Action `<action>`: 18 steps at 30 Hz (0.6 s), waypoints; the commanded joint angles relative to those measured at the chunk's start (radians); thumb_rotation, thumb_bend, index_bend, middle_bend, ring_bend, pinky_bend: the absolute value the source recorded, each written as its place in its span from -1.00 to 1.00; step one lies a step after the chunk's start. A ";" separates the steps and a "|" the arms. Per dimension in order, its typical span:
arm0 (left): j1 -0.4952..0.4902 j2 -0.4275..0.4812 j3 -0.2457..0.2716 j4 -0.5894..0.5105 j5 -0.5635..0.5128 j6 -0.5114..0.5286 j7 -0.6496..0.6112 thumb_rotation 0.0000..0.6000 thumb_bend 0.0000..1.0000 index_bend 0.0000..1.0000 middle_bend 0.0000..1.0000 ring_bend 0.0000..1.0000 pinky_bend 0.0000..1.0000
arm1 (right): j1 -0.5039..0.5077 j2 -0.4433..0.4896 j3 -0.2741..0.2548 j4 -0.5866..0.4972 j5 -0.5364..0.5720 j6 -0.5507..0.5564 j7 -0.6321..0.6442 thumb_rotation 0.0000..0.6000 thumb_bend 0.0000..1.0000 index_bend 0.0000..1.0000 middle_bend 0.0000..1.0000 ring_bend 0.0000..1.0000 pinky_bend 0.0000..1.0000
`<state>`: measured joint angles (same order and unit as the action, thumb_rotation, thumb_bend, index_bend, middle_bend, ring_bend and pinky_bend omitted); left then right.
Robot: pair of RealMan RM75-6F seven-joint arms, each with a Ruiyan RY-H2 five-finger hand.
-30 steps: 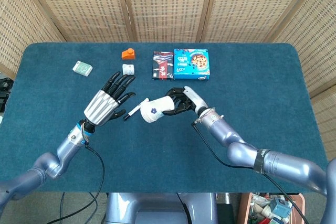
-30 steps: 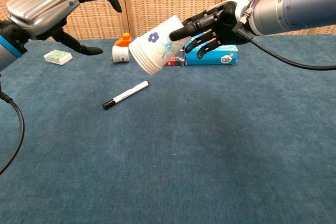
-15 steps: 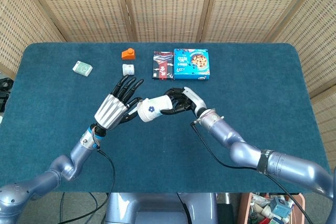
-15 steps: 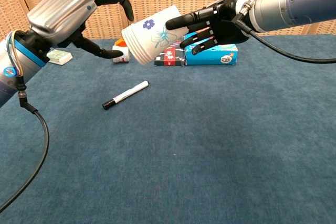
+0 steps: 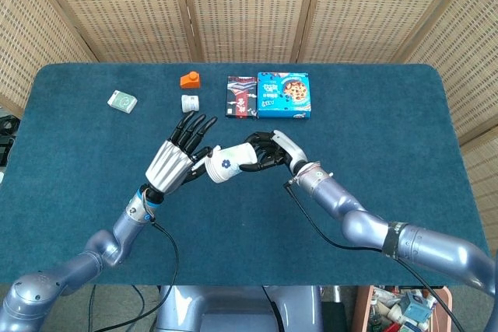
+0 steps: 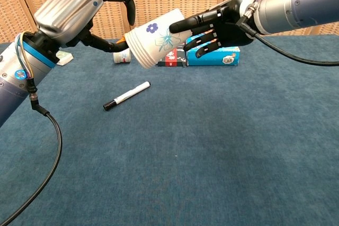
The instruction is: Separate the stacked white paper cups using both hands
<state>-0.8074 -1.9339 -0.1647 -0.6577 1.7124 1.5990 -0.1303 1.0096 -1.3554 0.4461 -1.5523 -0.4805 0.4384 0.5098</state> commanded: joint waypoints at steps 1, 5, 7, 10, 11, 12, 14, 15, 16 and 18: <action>-0.001 -0.006 0.002 0.009 -0.005 0.006 -0.005 1.00 -0.49 0.12 -1.00 -1.00 -1.00 | -0.003 0.001 0.000 0.002 -0.005 -0.004 0.002 1.00 -0.13 0.10 0.29 0.07 0.29; -0.002 -0.014 0.007 0.028 -0.007 0.016 -0.011 1.00 -0.46 0.13 -1.00 -1.00 -1.00 | -0.007 0.001 0.000 0.006 -0.014 -0.007 0.004 1.00 -0.12 0.10 0.29 0.07 0.29; -0.004 -0.019 0.008 0.035 -0.009 0.022 -0.016 1.00 -0.42 0.13 -0.99 -1.00 -1.00 | -0.008 0.002 -0.001 0.008 -0.019 -0.011 0.004 1.00 -0.12 0.10 0.29 0.07 0.29; -0.009 -0.027 0.009 0.045 -0.013 0.029 -0.023 1.00 -0.38 0.15 -0.98 -1.00 -1.00 | -0.010 0.001 -0.002 0.012 -0.024 -0.017 0.007 1.00 -0.12 0.10 0.29 0.07 0.29; -0.010 -0.029 0.009 0.046 -0.015 0.030 -0.024 1.00 -0.36 0.16 -0.98 -1.00 -1.00 | -0.011 0.001 -0.002 0.012 -0.025 -0.019 0.009 1.00 -0.12 0.10 0.29 0.07 0.29; -0.011 -0.031 0.010 0.048 -0.016 0.031 -0.025 1.00 -0.33 0.17 -0.98 -1.00 -1.00 | -0.012 0.001 -0.002 0.013 -0.027 -0.020 0.010 1.00 -0.12 0.10 0.29 0.07 0.29; -0.015 -0.033 0.012 0.050 -0.017 0.031 -0.025 1.00 -0.30 0.18 -0.97 -1.00 -1.00 | -0.012 0.000 -0.001 0.014 -0.030 -0.022 0.012 1.00 -0.12 0.10 0.29 0.07 0.29; -0.015 -0.034 0.012 0.050 -0.017 0.030 -0.025 1.00 -0.29 0.18 -0.97 -1.00 -1.00 | -0.012 0.000 -0.001 0.014 -0.030 -0.023 0.012 1.00 -0.11 0.10 0.29 0.07 0.29; -0.018 -0.036 0.013 0.051 -0.018 0.030 -0.024 1.00 -0.29 0.19 -0.97 -1.00 -1.00 | -0.014 0.001 0.000 0.012 -0.032 -0.025 0.015 1.00 -0.11 0.10 0.29 0.07 0.29; -0.019 -0.038 0.015 0.051 -0.021 0.026 -0.024 1.00 -0.28 0.20 -0.97 -1.00 -1.00 | -0.015 0.002 0.002 0.011 -0.034 -0.028 0.018 1.00 -0.11 0.10 0.29 0.07 0.30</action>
<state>-0.8261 -1.9708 -0.1504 -0.6066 1.6918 1.6259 -0.1540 0.9945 -1.3533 0.4482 -1.5416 -0.5151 0.4103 0.5280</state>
